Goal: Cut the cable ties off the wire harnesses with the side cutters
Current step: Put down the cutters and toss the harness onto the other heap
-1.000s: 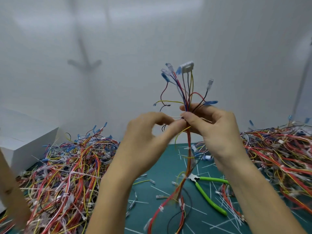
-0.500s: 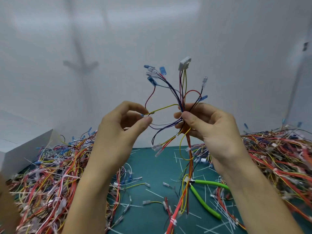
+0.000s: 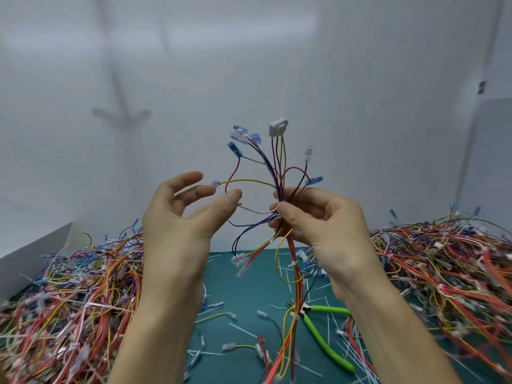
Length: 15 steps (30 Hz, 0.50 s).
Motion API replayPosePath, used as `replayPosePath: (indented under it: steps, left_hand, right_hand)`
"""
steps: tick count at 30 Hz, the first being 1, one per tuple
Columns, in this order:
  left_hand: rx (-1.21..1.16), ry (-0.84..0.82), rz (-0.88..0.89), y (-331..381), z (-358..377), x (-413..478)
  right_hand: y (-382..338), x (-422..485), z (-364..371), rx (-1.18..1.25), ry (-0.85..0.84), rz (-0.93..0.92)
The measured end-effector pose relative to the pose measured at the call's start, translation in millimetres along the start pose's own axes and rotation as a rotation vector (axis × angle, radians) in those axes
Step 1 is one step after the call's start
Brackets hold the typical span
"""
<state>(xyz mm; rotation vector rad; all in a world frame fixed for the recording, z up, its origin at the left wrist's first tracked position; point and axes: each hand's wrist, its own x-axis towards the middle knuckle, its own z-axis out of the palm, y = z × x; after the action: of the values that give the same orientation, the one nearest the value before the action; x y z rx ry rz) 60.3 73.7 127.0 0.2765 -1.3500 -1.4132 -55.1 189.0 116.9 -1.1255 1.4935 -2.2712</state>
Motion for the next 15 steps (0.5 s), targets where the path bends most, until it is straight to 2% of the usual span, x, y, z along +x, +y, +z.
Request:
replayPosePath:
  steps: [3,6,15]
  left_hand:
    - [-0.193,-0.031,-0.111,3.5,2.7,0.2]
    - [-0.302,-0.100,-0.144,6.8,5.6,-1.9]
    - [-0.231,-0.071,-0.093,7.9,7.6,-4.3]
  right_hand:
    - [0.2,0.6,-0.9,-0.010,0.001,-0.005]
    - [0.3,0.8,-2.0,-0.024,0.004,-0.011]
    - [-0.2,2.2,-4.1,-0.016,0.017,0.013]
